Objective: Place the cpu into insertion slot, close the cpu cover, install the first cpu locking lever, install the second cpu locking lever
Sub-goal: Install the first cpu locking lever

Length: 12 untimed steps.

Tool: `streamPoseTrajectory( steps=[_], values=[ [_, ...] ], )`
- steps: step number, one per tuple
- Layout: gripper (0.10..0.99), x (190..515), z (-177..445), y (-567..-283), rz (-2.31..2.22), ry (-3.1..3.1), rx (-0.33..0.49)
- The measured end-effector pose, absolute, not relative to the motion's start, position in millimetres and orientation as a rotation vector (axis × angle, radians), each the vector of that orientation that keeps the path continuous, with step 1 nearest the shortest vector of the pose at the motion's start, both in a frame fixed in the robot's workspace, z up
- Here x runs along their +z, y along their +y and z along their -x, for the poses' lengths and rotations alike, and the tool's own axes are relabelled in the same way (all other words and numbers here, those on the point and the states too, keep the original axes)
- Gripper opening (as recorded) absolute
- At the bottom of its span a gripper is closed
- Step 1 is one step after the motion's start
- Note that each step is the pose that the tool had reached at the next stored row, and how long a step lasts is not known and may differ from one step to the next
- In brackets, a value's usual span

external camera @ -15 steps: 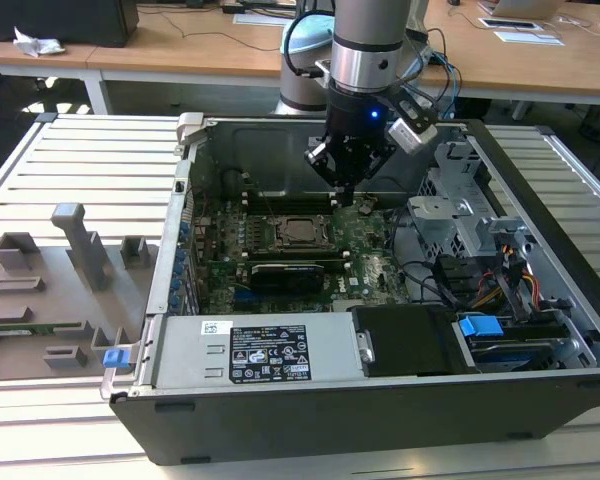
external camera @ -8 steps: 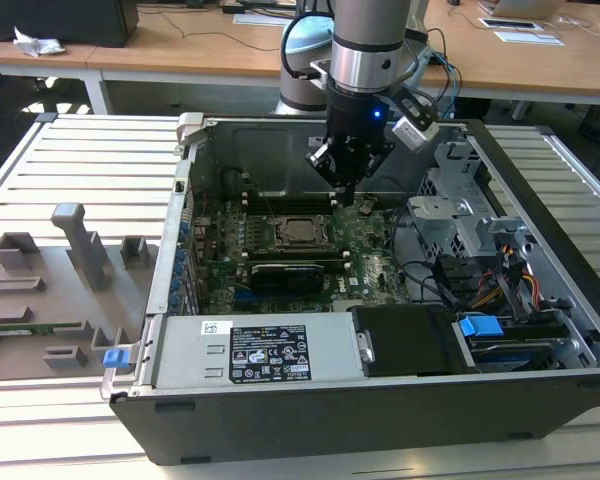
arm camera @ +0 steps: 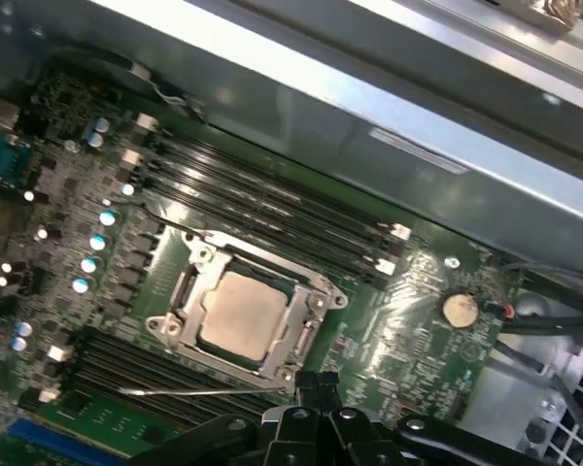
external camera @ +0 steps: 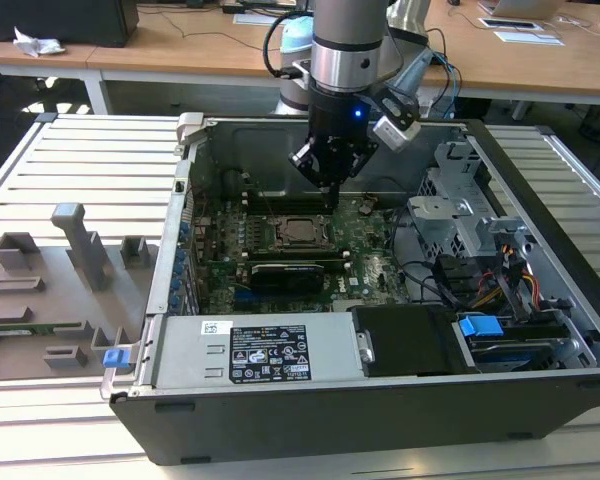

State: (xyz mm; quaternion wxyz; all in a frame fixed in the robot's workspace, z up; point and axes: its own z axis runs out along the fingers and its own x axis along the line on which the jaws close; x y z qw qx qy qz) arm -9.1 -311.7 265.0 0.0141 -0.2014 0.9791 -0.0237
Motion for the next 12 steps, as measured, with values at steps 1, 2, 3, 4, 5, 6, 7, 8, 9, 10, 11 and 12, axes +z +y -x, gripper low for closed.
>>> streamPoseTrajectory(
  steps=[1,2,3,4,5,6,7,8,9,10,11,12],
  values=[
    [0.11,265.0,12.5,-311.8,0.627,3.049,-0.074],
    [0.11,265.0,19.2,-311.8,0.627,3.049,-0.074],
    [0.11,264.9,22.2,-311.8,0.627,3.049,-0.074],
    [0.11,264.9,24.5,-311.8,0.627,3.049,-0.074],
    [0.11,264.8,27.8,-311.8,0.627,3.049,-0.074],
    [0.11,264.9,30.2,-311.8,0.627,3.049,-0.074],
    [0.11,264.9,32.3,-311.8,0.627,3.049,-0.074],
    [0.11,264.8,35.7,-311.8,0.627,3.048,-0.074],
    [0.11,264.8,41.2,-311.8,0.627,3.049,-0.074],
    [0.11,264.7,45.6,-311.8,0.627,3.048,-0.074],
    [0.11,264.6,50.3,-311.8,0.627,3.049,-0.074],
    [0.11,264.6,53.4,-311.8,0.627,3.048,-0.074]
  ],
)
